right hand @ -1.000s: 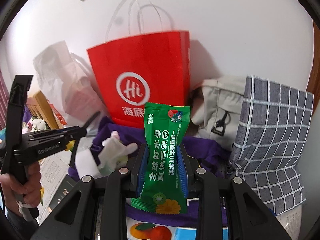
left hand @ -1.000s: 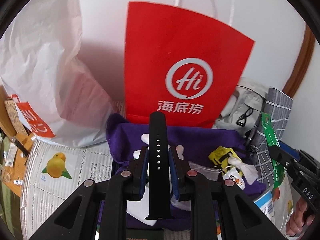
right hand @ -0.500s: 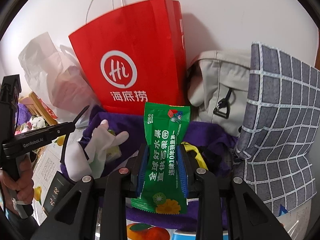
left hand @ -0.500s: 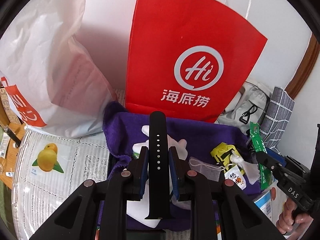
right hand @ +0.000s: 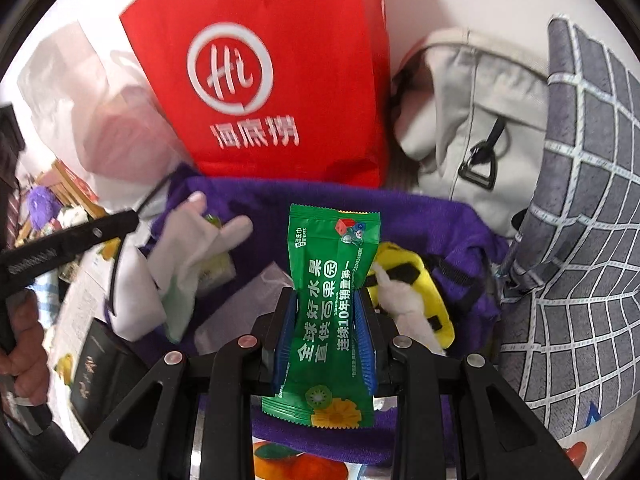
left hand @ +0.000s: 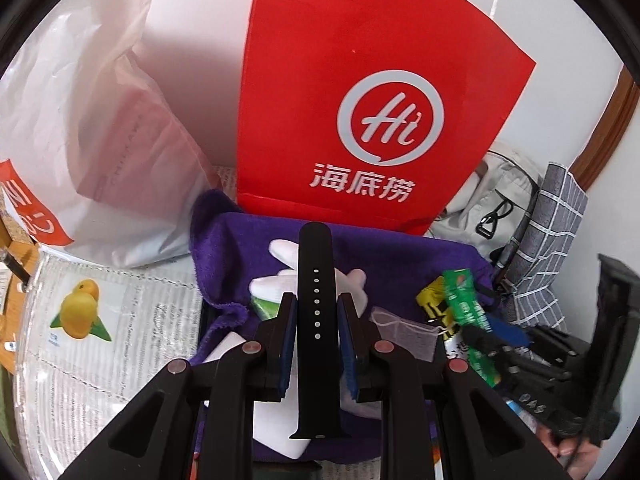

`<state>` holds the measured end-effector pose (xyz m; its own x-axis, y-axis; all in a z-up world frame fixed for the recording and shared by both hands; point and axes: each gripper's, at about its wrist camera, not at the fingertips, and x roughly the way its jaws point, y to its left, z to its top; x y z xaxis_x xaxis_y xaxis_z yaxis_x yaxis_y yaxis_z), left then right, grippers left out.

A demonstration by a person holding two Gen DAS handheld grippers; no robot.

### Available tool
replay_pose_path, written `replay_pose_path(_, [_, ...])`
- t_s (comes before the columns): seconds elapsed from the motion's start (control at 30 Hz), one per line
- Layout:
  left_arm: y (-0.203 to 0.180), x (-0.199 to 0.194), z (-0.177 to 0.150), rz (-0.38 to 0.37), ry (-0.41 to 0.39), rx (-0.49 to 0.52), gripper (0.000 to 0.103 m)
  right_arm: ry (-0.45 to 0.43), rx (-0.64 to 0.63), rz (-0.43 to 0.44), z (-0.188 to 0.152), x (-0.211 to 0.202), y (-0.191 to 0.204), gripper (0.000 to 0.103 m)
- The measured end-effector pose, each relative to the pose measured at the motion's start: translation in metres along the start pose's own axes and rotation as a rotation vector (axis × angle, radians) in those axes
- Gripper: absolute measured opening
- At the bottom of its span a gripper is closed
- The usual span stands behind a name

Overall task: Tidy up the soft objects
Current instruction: 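Lower the green packet onto the towel and open the right tool while the left tool holds the strap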

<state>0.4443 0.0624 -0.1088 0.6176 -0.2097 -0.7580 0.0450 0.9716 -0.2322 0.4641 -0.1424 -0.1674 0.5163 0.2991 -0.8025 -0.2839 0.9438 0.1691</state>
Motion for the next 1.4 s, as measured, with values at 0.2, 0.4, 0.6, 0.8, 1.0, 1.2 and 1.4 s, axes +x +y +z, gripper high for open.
replay_pose_path(0.2, [-0.006,0.005,-0.002,-0.020,0.017,0.005,0.020,0.038,-0.035,-0.032,-0.005,0.012,0.007,0.029])
replay_pose_path(0.4, [-0.010,0.006,-0.003,-0.025,0.020,0.006,0.020,0.066,-0.019,-0.048,-0.006,0.021,0.002,0.030])
replay_pose_path(0.6, [-0.014,0.010,-0.003,-0.027,0.035,0.016,0.020,0.091,-0.014,-0.056,-0.006,0.029,0.002,0.030])
replay_pose_path(0.8, [-0.012,0.013,-0.003,-0.020,0.043,0.011,0.020,0.093,-0.031,-0.070,-0.004,0.035,0.008,0.032])
replay_pose_path(1.0, [-0.009,0.019,-0.003,-0.003,0.054,0.003,0.020,0.079,-0.056,-0.084,-0.007,0.026,0.009,0.037])
replay_pose_path(1.2, [-0.011,0.025,-0.005,0.001,0.067,0.005,0.020,0.042,-0.067,-0.092,-0.007,0.014,0.008,0.056])
replay_pose_path(1.4, [-0.012,0.036,-0.008,0.012,0.097,0.015,0.020,0.007,-0.026,-0.085,-0.002,-0.005,-0.004,0.056])
